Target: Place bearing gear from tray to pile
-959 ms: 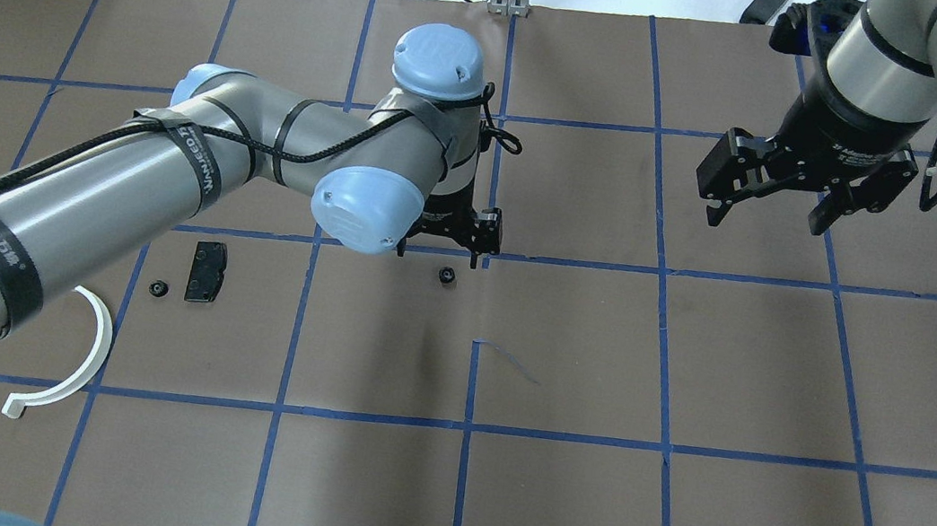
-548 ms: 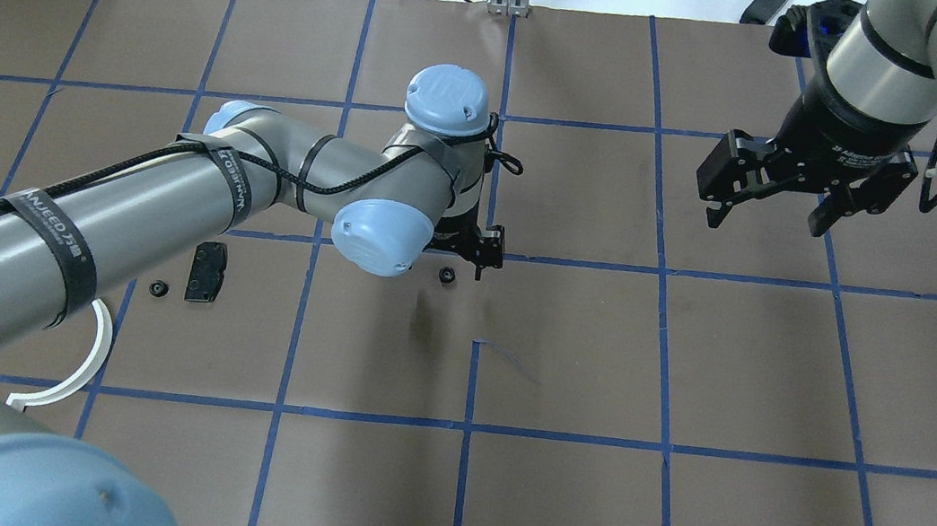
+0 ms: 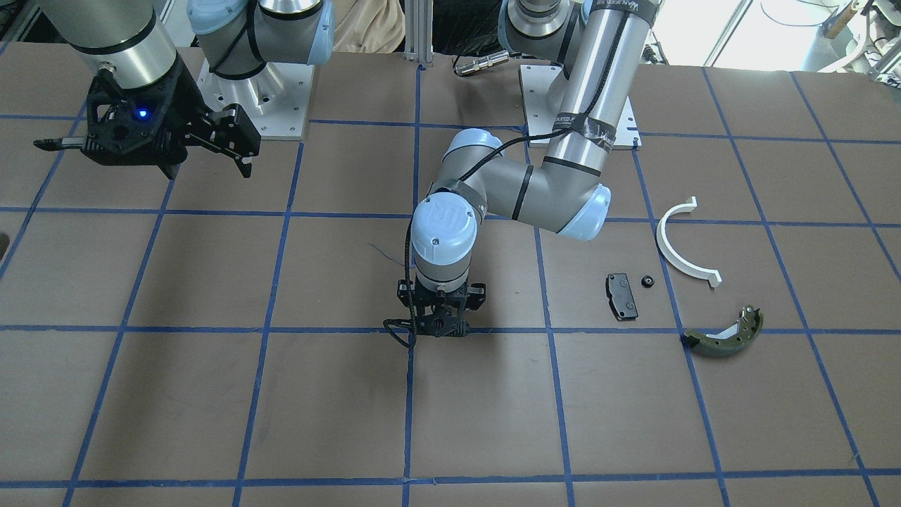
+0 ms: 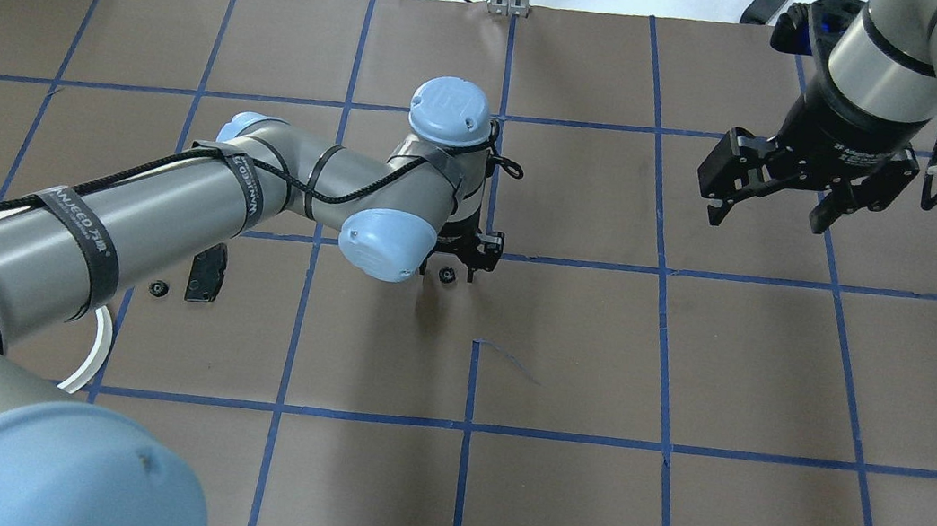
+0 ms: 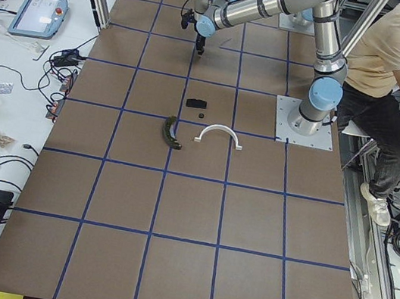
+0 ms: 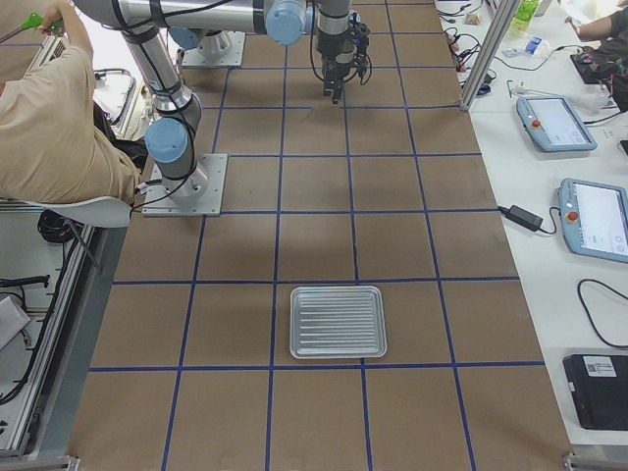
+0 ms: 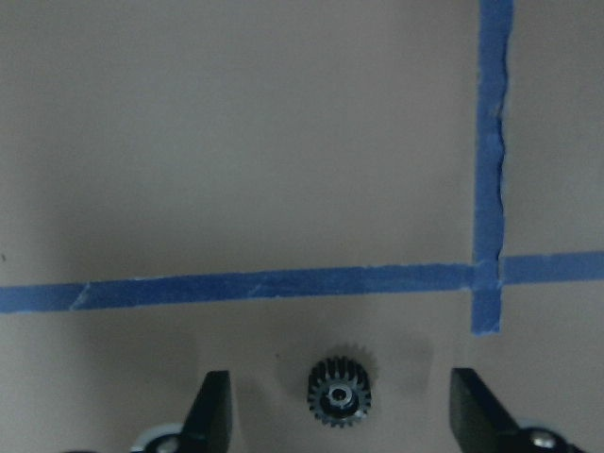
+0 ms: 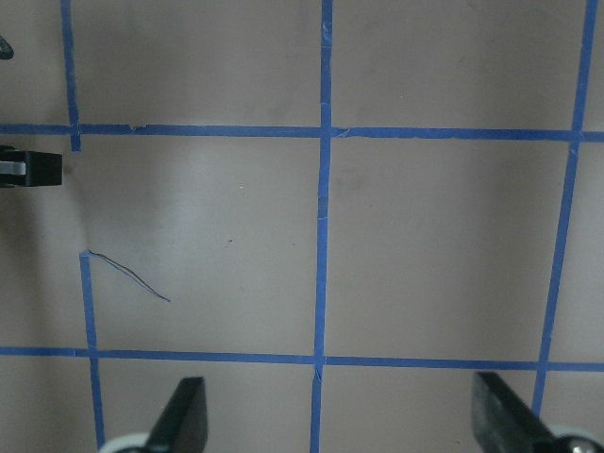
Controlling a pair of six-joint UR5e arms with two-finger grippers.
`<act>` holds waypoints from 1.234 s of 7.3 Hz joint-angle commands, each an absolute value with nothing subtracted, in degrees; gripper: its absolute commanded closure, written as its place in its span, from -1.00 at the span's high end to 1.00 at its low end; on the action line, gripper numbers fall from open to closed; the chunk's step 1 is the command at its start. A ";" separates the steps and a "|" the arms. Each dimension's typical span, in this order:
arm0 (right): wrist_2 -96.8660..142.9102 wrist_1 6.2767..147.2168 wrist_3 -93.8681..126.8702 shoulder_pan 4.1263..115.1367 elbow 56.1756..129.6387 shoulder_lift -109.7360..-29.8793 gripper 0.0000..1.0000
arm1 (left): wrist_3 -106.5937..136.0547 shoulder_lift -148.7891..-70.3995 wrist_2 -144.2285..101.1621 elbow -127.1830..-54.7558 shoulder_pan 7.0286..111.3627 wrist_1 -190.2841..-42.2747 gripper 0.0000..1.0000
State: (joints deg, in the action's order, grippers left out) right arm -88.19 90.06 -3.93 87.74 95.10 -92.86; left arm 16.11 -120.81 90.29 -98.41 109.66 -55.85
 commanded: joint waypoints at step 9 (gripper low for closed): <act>-90.71 89.47 -4.04 87.89 94.92 -94.13 1.00 | -14.32 -107.85 91.72 -92.19 84.61 -79.97 -1.00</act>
State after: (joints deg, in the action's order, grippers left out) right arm -91.01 89.50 -4.02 87.87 94.86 -93.70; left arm -3.93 -109.70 88.62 -91.69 91.35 -77.93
